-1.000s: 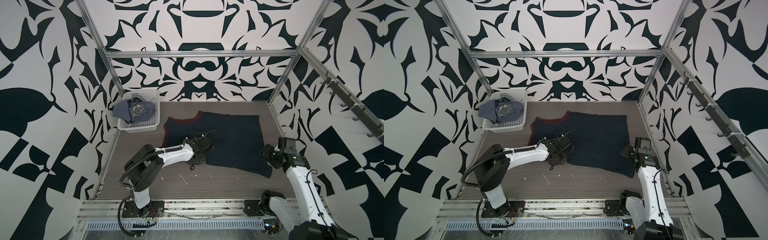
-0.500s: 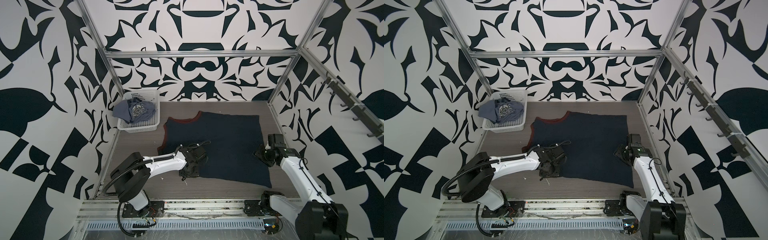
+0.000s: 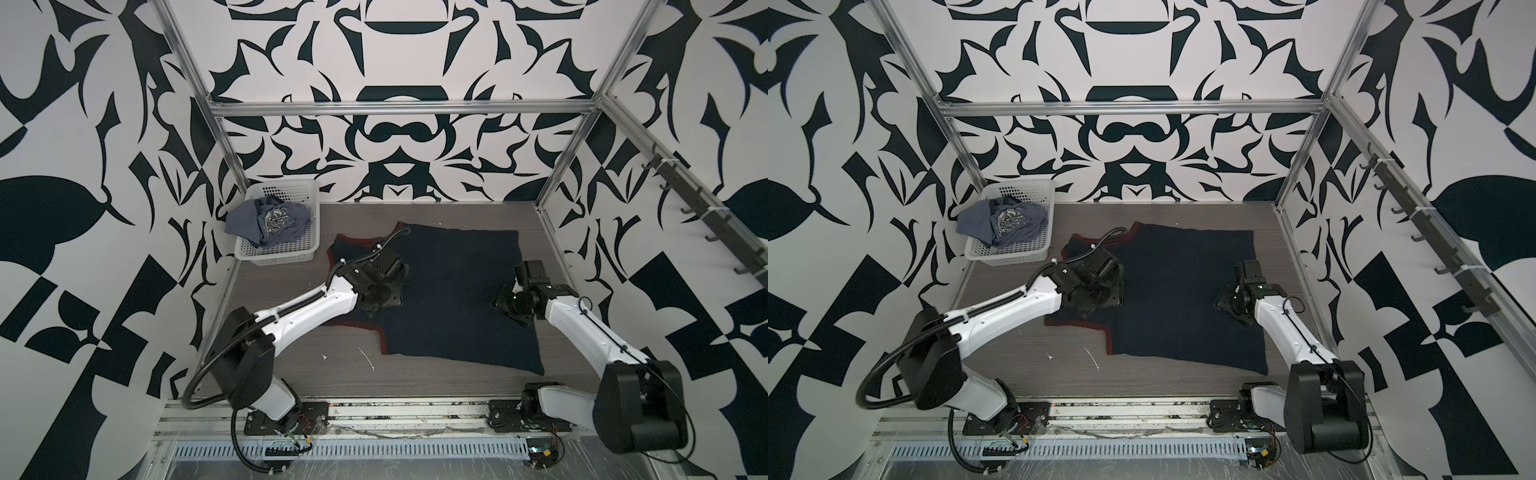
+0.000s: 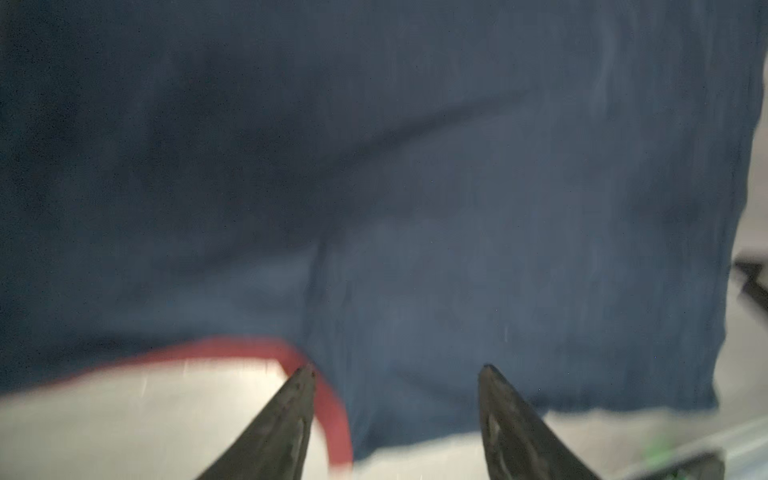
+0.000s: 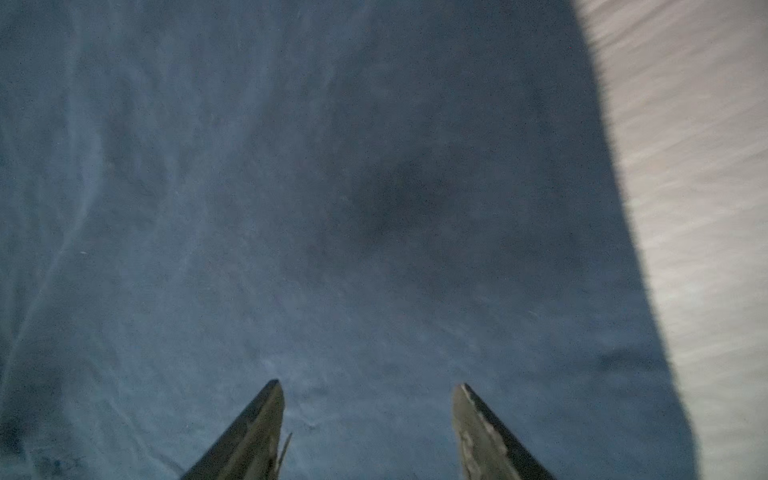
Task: Fold and stack tank tops
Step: Rotate the tank top at the center of the table.
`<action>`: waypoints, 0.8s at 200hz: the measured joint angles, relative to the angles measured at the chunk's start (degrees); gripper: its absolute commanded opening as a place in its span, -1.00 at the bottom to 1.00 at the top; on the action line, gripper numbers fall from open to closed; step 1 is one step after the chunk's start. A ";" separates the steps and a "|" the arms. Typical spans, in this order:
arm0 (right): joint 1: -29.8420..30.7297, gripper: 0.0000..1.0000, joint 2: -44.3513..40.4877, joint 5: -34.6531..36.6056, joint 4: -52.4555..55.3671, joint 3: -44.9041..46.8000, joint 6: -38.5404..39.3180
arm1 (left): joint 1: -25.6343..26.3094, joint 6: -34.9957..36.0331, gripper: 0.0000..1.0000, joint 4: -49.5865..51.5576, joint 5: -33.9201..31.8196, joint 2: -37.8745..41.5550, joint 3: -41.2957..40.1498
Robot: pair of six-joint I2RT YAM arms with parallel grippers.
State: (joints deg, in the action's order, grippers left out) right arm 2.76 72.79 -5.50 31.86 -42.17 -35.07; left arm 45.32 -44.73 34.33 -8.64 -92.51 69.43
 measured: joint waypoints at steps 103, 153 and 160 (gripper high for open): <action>-1.57 0.37 17.29 -2.54 -4.24 -5.88 -1.25 | 0.76 0.79 0.53 -7.69 3.63 -15.26 -0.11; -12.66 0.38 15.91 -4.15 -6.56 -4.26 -2.95 | 7.19 -2.10 0.58 -11.19 5.01 -13.99 -2.05; -13.38 0.38 15.50 -3.43 -6.47 -3.96 -3.15 | 7.87 -2.32 0.59 -11.19 5.49 -13.84 -2.05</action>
State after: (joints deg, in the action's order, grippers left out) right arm -10.61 88.29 -8.93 25.39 -46.13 -38.22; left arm 53.19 -47.05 23.14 -3.16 -106.34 67.37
